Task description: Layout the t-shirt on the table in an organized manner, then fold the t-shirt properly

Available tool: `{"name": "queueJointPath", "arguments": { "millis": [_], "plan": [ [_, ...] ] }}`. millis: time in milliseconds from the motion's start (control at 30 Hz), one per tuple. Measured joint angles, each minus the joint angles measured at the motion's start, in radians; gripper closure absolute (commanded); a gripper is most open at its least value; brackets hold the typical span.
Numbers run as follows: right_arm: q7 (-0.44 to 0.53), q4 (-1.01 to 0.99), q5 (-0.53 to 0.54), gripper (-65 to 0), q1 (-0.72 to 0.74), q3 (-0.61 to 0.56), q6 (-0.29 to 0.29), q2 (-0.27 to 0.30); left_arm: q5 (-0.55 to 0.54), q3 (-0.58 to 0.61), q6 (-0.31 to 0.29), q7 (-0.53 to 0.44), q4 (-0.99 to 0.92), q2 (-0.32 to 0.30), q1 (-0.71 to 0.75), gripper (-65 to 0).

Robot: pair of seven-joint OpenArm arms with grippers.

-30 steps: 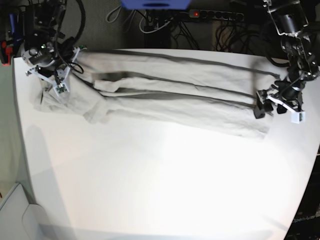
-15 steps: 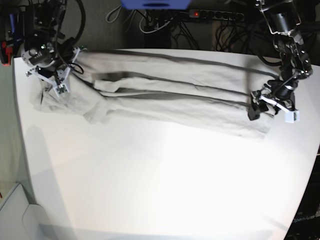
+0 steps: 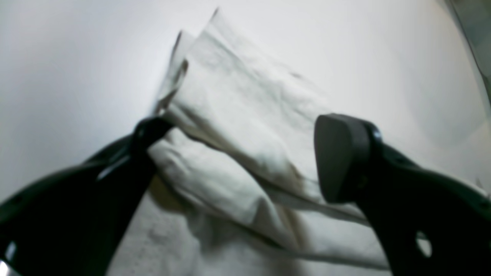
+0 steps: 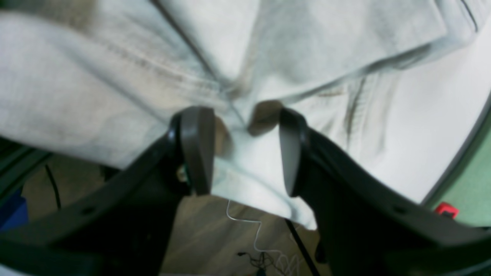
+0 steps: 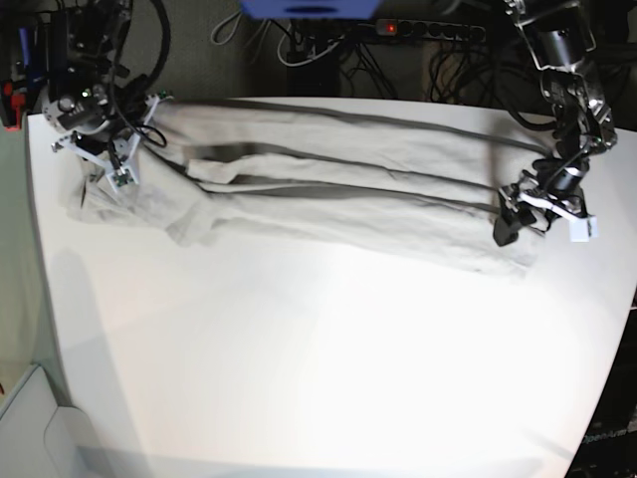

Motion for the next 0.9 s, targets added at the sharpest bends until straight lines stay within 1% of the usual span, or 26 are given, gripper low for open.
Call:
{"name": "queueJointPath", "arguments": {
  "millis": [133,333,400,433,467,500,600,667,700,767,800,900],
  "plan": [
    [0.0,0.0,0.0,-28.8,0.0,-0.002,0.0,0.0,0.001,0.0,0.0,0.018,-0.006,0.0,-0.017,-53.1],
    [0.0,0.0,0.0,-28.8,0.0,-0.002,0.0,0.0,0.002,0.0,0.001,0.017,-0.007,0.003,-0.019,-52.9],
    [0.0,0.0,0.0,-28.8,0.0,-0.002,0.0,0.0,0.001,-0.002,0.001,0.009,-0.007,0.012,-0.019,-52.4],
    [0.0,0.0,0.0,-28.8,0.0,-0.002,0.0,0.0,0.001,-0.002,0.001,0.004,-0.007,0.018,-0.019,-50.2],
    [0.0,0.0,0.0,-28.8,0.0,-0.002,0.0,0.0,0.002,-0.002,0.001,0.005,-0.007,0.022,-0.019,-46.6],
    [0.0,0.0,0.0,-28.8,0.0,-0.002,0.0,0.0,0.002,-0.002,0.004,0.008,-0.007,0.027,-0.019,-41.0],
    [0.0,0.0,0.0,-28.8,0.0,-0.001,0.0,0.0,0.003,-0.002,0.011,0.025,-0.013,0.034,-0.019,-21.1],
    [0.0,0.0,0.0,-28.8,0.0,-0.001,0.0,0.0,0.002,-0.001,0.012,0.035,-0.019,0.036,-0.018,-6.3],
    [0.0,0.0,0.0,-28.8,0.0,0.0,0.0,0.0,0.004,0.0,0.013,0.045,-0.019,0.037,-0.016,-0.5],
    [0.0,0.0,0.0,-28.8,0.0,0.0,0.0,0.0,0.002,0.001,0.012,0.045,-0.019,0.037,-0.016,0.0],
    [0.0,0.0,0.0,-28.8,0.0,0.0,0.0,0.0,0.002,0.001,0.013,0.047,-0.019,0.037,-0.016,-1.3],
    [0.0,0.0,0.0,-28.8,0.0,0.001,0.0,0.0,0.002,0.001,0.013,0.046,-0.019,0.037,-0.016,-0.1]
  ]
}}
